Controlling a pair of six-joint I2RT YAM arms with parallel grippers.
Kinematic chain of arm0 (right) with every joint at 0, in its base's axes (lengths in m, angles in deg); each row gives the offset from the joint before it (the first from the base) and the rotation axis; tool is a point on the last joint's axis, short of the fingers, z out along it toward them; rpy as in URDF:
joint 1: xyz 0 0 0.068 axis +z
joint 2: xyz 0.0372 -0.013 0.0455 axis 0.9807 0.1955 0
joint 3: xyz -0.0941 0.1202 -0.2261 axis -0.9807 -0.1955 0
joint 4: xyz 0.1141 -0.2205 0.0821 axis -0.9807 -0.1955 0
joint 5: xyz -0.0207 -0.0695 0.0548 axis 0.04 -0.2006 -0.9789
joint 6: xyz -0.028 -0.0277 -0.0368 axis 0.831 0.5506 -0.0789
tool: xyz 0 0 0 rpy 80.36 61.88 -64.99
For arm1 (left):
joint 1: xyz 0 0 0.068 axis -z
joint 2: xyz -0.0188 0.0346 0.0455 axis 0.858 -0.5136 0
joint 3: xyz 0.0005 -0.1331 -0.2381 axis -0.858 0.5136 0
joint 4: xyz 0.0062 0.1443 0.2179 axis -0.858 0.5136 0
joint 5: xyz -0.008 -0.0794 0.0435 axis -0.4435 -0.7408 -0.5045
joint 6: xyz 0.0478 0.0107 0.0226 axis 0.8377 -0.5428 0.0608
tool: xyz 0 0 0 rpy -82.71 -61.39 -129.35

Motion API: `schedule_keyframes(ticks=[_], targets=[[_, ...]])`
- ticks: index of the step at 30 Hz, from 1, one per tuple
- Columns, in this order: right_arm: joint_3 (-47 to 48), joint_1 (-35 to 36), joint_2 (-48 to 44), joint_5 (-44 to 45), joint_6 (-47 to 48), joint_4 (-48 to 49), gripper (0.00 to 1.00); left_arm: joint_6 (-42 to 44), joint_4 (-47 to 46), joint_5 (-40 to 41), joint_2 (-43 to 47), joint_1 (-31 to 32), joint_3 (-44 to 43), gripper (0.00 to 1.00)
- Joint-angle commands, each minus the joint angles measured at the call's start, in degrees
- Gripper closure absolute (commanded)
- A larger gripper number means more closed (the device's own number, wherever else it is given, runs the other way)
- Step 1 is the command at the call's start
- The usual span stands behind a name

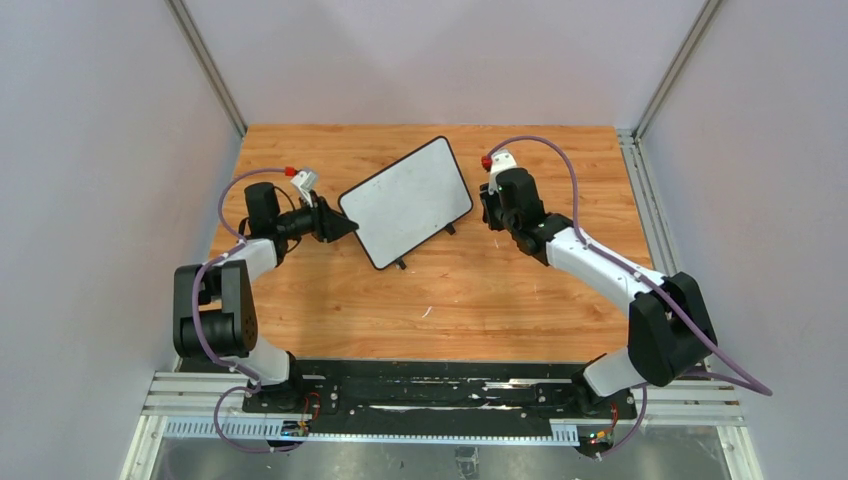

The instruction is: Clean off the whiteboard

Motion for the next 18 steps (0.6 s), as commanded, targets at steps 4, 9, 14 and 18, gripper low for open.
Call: schedule_keyframes(ticks=[4,9,14,18], targets=[[-1.46,-2.33,-1.64,1.13,-1.15,-0.73,0.99,2.17,3.23,-1.37,3.92,0.04,0.91,0.61],[-1.21,-2.74,-1.72,1.22,-1.42,-1.64,0.99,5.16,8.26,-1.24,6.68,0.03,0.66,0.57],[-1.24,-2.88,-1.82,1.12,-1.59,-1.62,0.99,7.82,11.99,-1.18,7.84,0.03,0.55,0.47],[-1.12,-3.12,-2.37,1.86,-1.84,-2.79,0.99,14.48,21.82,-0.21,8.10,-0.24,-1.52,0.47]])
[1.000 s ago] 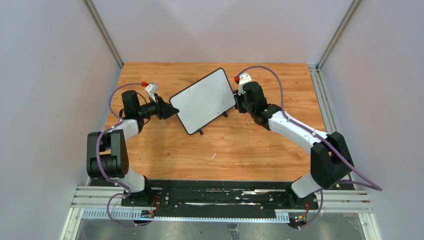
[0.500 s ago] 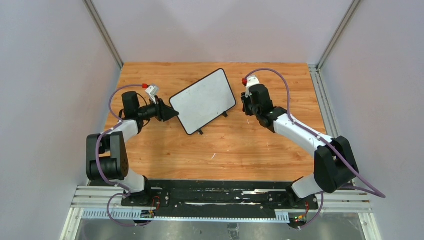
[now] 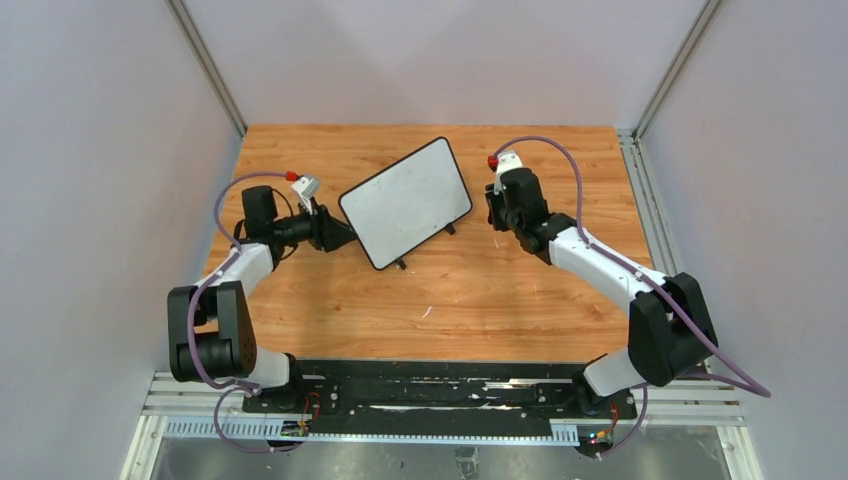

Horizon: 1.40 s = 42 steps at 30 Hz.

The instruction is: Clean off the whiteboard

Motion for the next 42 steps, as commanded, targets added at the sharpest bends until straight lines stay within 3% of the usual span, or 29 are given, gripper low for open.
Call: schedule_keyframes(ticks=[1,14,25,31,37,42], targets=[[-0.28,-1.17,-2.33,1.99,-1.04,-2.03,0.99,8.30,11.44,0.45,1.41,-0.42,-2.01,0.47],[2.02,-2.74,-2.74,6.33,-4.39,-14.60,0.99,15.94,21.69,10.31,10.35,-7.24,-0.36,0.48],[-0.50,-7.08,-1.55,4.74,-5.62,-17.96,0.99,11.93,12.70,27.04,16.56,-7.44,5.47,0.47],[-1.35,-10.31,2.78,-1.37,-6.91,-19.43,0.99,11.71,12.56,28.51,15.85,-7.46,5.52,0.47],[3.26,-11.13,7.45,-5.61,-8.83,-27.23,0.99,12.35,13.13,28.44,15.56,-7.43,5.88,0.46],[2.43,-11.16,6.09,-8.03,-9.22,-29.67,0.99,12.68,13.51,28.50,15.41,-7.49,5.92,0.46]])
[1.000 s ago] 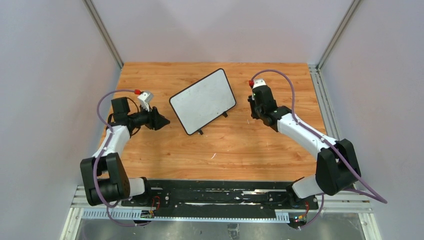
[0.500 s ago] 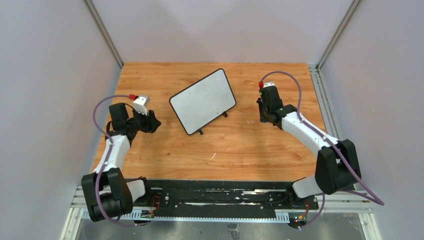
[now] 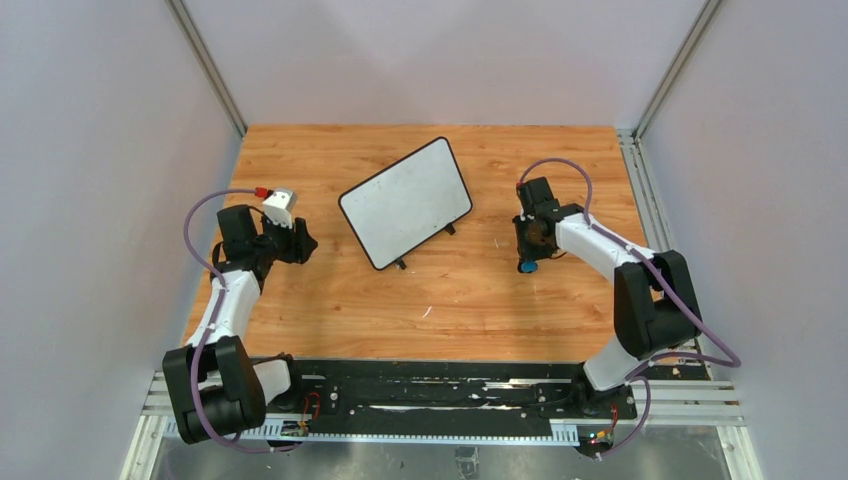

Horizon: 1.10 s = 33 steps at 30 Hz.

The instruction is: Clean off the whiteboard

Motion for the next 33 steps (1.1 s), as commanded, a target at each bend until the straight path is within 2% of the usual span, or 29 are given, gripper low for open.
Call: schedule_keyframes(ticks=[1,10,14,19,27,31,33], targets=[[0.85,-1.09,-2.26,-3.38,-1.38,-4.94,0.99,0.80,-0.85,0.32,-0.47,-0.30,0.55,0.46],[-5.27,-1.10,-7.15,-6.97,-1.25,-5.84,0.99,1.00,-0.89,-0.15,-2.73,-0.25,0.48,0.46],[-6.44,-1.10,-6.70,-8.21,-1.20,-5.20,0.95,0.64,-0.63,-1.01,-3.44,-0.25,-0.12,0.45],[-7.00,-1.10,-6.54,-9.00,-0.90,-3.80,0.80,0.67,-0.16,-0.87,-3.01,-0.25,-0.27,0.44],[-7.02,-1.09,-5.70,-9.12,-0.53,-3.33,0.63,1.35,0.73,-0.63,-2.02,-0.27,-0.19,0.41],[-7.48,-1.02,-6.06,-9.20,-0.54,-3.03,0.57,1.51,0.97,-0.83,-1.83,-0.25,-0.29,0.35],[-7.59,-1.01,-6.62,-8.88,-0.75,-3.03,0.44,1.49,1.15,-0.83,-1.74,-0.27,-0.41,0.29]])
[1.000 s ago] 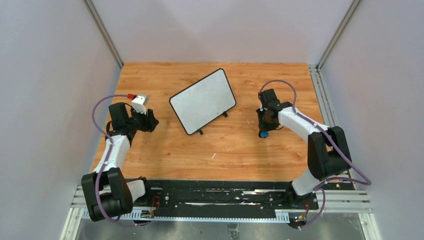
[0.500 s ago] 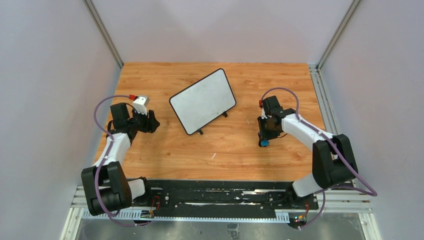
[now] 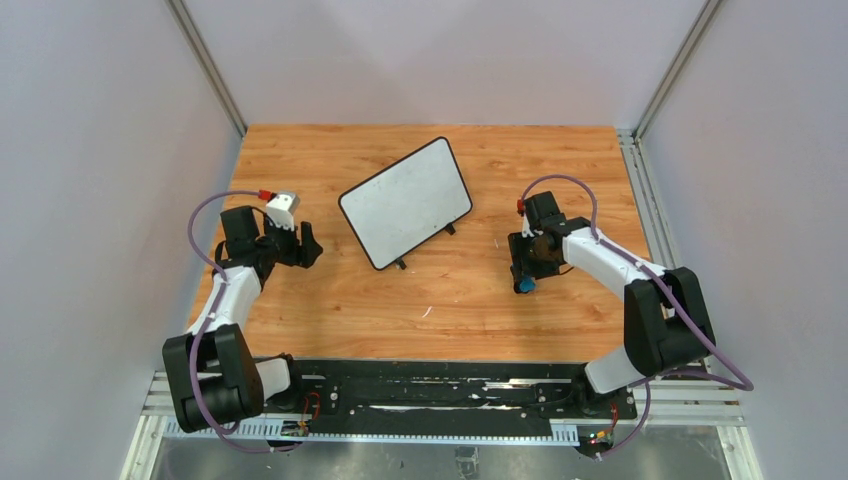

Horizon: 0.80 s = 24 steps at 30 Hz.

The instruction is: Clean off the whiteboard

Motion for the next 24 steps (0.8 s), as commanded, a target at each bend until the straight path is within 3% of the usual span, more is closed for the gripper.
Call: schedule_keyframes(ticks=[1,5,11,14,24], targets=[[-1.02,-1.01,-1.07,-0.03,-0.23,0.13,0.39,1.11,0.56,-0.76,1.34,-0.25,-0.58,0.27],[-0.84,-1.00,-1.92,1.06,-0.21,-0.36,0.35,1.20,0.91,-0.86,1.25,-0.25,-0.88,0.17],[-0.92,-0.99,-2.61,1.90,-0.30,-0.55,0.34,1.16,1.13,-0.53,1.49,-0.29,-1.04,0.16],[-1.45,-0.99,-4.00,3.19,-0.63,0.30,0.34,1.03,1.21,-0.21,1.65,-0.25,-1.09,0.01],[-4.26,-0.84,-10.64,9.20,-4.14,3.16,0.35,-0.07,1.26,0.44,0.99,-0.25,-2.20,0.02]])
